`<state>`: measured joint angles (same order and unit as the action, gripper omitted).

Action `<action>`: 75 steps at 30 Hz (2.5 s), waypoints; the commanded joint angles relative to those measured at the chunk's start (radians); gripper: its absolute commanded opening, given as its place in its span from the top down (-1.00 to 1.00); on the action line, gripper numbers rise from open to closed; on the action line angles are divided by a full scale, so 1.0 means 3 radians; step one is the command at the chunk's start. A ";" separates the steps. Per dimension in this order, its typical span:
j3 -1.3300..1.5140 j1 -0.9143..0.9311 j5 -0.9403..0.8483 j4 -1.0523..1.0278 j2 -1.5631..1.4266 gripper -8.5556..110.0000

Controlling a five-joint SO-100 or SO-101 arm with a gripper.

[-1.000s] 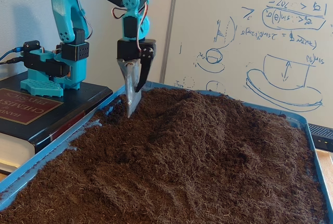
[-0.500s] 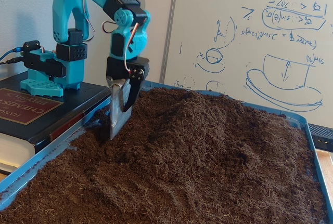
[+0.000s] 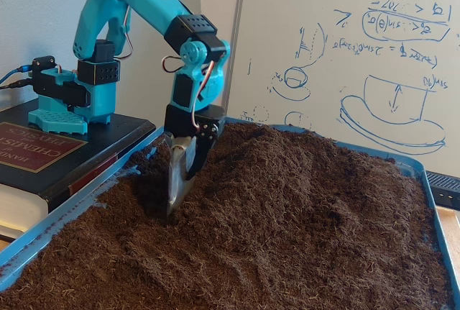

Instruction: Build a berm.

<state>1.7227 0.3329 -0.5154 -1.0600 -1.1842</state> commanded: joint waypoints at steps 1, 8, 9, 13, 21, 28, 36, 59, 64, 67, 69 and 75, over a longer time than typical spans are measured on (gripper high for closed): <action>-0.0450 0.0072 -0.0026 0.0041 0.0046 0.85; -0.0936 0.0036 -0.0026 0.0041 0.0348 0.85; -0.1007 0.0036 -0.0026 0.0041 0.0378 0.85; -0.1268 0.0020 -0.0026 0.0015 0.0424 0.85; -0.1478 -0.0097 -0.0026 -0.0005 0.0383 0.85; -0.1406 -0.0143 -0.0020 -0.0015 0.0148 0.85; -0.1411 -0.0276 0.0005 -0.0020 -0.0169 0.85; 0.0271 -0.0537 0.0951 -0.1150 -0.2684 0.85; 0.0879 -0.0568 0.1074 -0.1150 -0.3421 0.85; 0.1140 -0.0578 0.1074 -0.1150 -0.3820 0.85; 0.1253 -0.0578 0.1074 -0.1150 -0.4034 0.85; 0.1626 -0.0578 0.1079 -0.1150 -0.4658 0.85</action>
<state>2.1967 0.1580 -0.2010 -1.4005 -2.4758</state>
